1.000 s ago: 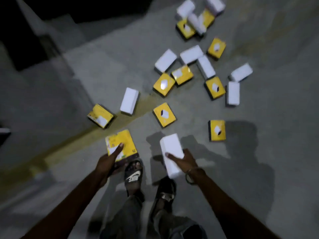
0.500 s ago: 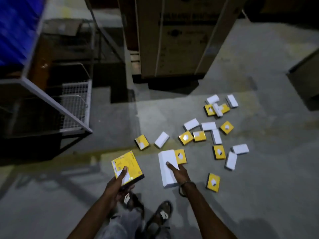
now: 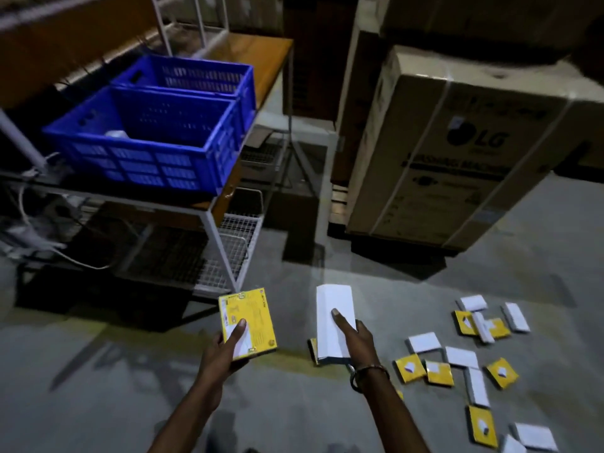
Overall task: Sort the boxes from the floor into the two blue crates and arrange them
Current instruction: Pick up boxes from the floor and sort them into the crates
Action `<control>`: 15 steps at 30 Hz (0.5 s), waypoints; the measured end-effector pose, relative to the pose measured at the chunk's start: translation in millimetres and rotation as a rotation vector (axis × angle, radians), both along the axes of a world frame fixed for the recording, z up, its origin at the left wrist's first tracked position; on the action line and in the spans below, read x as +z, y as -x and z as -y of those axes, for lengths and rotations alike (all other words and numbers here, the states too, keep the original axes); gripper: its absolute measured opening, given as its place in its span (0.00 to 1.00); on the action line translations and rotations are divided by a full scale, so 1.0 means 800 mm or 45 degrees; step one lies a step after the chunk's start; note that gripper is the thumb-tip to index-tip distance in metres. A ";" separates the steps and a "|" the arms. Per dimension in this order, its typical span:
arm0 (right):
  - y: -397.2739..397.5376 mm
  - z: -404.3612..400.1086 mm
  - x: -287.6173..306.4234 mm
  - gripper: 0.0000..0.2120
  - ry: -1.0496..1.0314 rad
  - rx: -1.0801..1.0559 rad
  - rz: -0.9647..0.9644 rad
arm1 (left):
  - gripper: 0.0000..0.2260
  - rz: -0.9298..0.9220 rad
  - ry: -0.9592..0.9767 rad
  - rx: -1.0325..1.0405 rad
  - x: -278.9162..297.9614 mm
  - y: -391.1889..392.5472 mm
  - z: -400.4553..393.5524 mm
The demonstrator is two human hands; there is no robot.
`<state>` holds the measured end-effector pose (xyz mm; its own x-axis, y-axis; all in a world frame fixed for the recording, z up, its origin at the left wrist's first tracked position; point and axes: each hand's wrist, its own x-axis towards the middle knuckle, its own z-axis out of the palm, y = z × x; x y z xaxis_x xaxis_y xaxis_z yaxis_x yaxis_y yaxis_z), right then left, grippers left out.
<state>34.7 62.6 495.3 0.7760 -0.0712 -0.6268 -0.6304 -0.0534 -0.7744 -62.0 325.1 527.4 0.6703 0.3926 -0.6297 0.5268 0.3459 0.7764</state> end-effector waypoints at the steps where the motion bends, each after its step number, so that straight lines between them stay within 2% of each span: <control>1: -0.009 -0.015 0.008 0.30 -0.017 0.022 0.012 | 0.15 0.006 0.020 0.014 0.001 -0.005 -0.011; 7: -0.087 -0.087 0.041 0.25 -0.028 0.162 0.052 | 0.18 0.059 0.056 0.116 0.009 -0.053 -0.071; 15: -0.280 -0.176 0.083 0.15 -0.093 0.387 0.192 | 0.18 0.204 0.007 0.367 0.032 -0.220 -0.130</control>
